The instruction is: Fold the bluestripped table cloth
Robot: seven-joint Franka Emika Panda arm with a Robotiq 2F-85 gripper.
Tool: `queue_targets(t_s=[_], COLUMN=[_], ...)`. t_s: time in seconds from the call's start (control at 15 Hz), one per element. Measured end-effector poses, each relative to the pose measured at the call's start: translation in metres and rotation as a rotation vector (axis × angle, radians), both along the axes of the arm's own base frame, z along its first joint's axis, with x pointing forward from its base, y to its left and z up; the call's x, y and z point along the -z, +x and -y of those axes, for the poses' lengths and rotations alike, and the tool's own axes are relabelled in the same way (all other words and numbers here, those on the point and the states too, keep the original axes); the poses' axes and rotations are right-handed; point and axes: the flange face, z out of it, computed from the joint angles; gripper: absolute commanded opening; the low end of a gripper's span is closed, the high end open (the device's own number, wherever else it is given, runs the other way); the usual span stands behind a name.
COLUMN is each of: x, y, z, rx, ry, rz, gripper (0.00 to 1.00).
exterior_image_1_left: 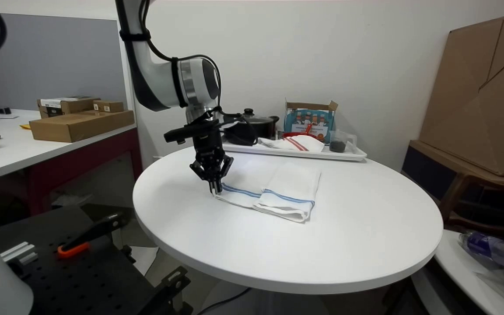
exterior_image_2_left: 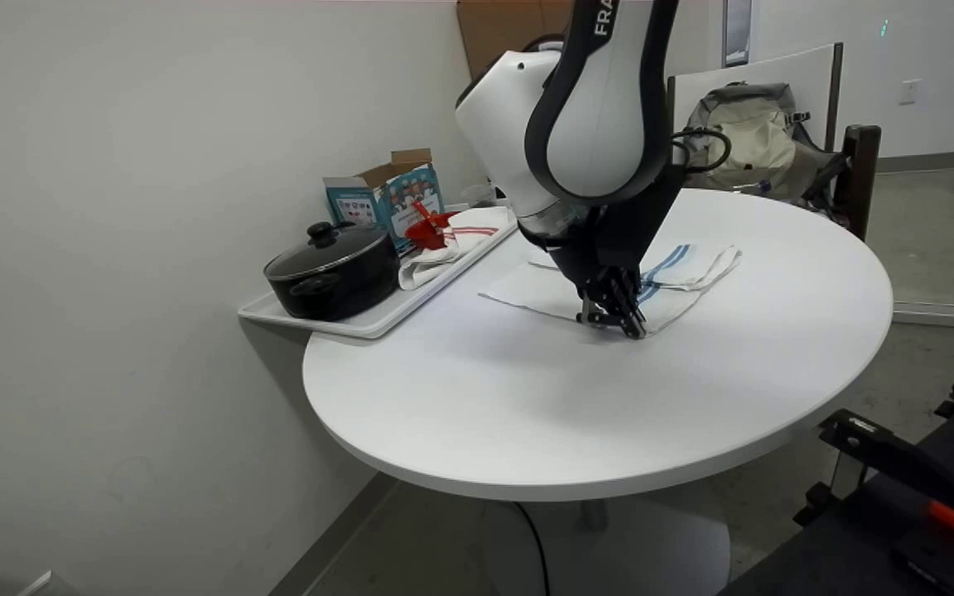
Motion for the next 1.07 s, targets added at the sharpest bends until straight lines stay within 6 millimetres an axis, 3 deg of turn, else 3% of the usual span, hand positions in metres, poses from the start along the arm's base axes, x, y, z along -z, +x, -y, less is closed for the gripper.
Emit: queue_targets(t_s=[0.27,0.47,0.87,1.07], x=[-0.003,-0.017,-0.081,-0.107], y=[0.004,0.015,0.038,0.048], z=[-0.004,-0.012,-0.028,-0.008], rx=[-0.004,-0.013,-0.009,0.082], ry=[0.005,0.023,0.087,0.169], rz=[0.012,0.052,0.165,0.167], gripper=[0.05,0.06,0.06,0.05])
